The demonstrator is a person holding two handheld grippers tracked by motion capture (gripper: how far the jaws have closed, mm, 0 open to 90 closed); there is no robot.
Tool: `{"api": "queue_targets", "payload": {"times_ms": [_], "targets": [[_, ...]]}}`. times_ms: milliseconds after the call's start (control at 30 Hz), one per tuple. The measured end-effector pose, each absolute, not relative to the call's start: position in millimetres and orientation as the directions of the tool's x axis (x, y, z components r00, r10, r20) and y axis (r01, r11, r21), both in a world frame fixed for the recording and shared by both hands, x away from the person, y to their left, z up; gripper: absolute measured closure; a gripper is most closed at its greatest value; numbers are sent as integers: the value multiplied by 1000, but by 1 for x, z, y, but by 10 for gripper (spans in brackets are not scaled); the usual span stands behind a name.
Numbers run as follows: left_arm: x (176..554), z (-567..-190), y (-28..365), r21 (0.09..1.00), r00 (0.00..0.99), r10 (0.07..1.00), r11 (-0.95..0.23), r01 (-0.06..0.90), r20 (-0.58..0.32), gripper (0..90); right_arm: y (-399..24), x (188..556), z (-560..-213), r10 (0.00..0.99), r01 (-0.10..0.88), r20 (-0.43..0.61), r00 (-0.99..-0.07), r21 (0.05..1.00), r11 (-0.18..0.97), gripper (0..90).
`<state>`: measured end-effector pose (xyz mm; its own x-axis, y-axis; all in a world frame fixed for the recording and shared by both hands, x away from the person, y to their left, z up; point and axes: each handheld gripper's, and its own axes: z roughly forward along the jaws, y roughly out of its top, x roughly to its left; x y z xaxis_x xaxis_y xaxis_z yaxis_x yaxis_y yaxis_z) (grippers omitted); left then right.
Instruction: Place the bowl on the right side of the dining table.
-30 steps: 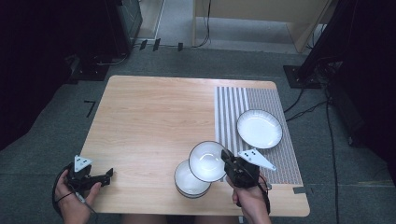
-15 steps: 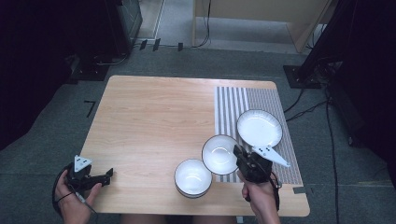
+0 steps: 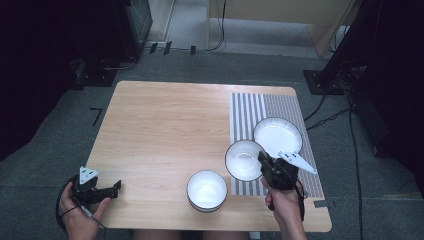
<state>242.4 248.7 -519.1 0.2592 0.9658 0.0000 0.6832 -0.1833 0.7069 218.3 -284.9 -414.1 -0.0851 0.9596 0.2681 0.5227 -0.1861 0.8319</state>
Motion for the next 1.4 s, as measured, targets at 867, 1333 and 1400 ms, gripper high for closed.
{"api": "queue_targets", "payload": {"times_ms": [867,1333,1400], "targets": [[242,-519,249,706,260,966,-185,684,1,0,-313,249,-417,959,513,282,17,821,-250,833],[242,-519,249,706,260,966,-185,684,1,0,-331,268,-428,957,522,277,83,807,-278,833],[242,-519,249,706,260,966,-185,684,1,0,-333,269,-429,957,522,276,88,806,-280,833]]}}
